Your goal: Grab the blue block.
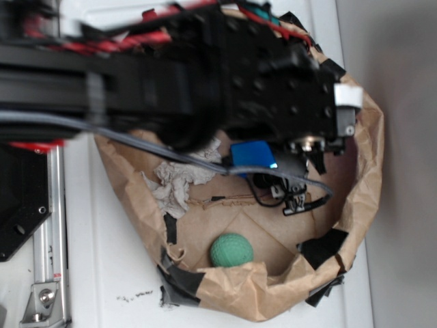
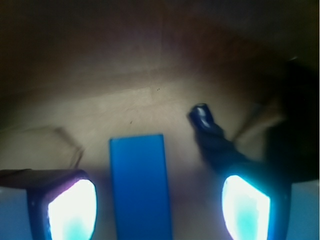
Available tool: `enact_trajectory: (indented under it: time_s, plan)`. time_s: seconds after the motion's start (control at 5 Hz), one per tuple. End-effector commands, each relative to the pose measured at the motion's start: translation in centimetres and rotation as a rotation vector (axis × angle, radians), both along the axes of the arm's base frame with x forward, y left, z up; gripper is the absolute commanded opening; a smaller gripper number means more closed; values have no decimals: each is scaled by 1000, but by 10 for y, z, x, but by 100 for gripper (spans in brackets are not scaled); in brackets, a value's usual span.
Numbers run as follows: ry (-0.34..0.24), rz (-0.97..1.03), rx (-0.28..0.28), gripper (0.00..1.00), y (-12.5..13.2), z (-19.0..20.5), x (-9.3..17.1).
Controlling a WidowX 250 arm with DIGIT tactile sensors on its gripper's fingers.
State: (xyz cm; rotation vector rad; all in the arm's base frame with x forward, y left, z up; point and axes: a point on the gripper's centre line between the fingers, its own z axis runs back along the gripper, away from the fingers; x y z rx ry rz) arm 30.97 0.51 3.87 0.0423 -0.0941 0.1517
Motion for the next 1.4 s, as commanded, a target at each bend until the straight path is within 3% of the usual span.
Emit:
enact_trajectory:
  time_s: [0.0,0.2,0.4,0.6,0.8,1.0,1.2]
  plan:
    - [42,-22,21,100,-3,-29,-13]
    - [39,-38,12,0,-8,-31,-24]
    - [4,10,-1,0,-4,-10,-22]
    - [-61,-12,-43,0,-3,39,-18]
    - [-140,-36,-38,0,-13,90,-16]
    - [-107,-28,-17,0,-14,133,-18]
    - [-90,-65,-38,0,-12,142,-25]
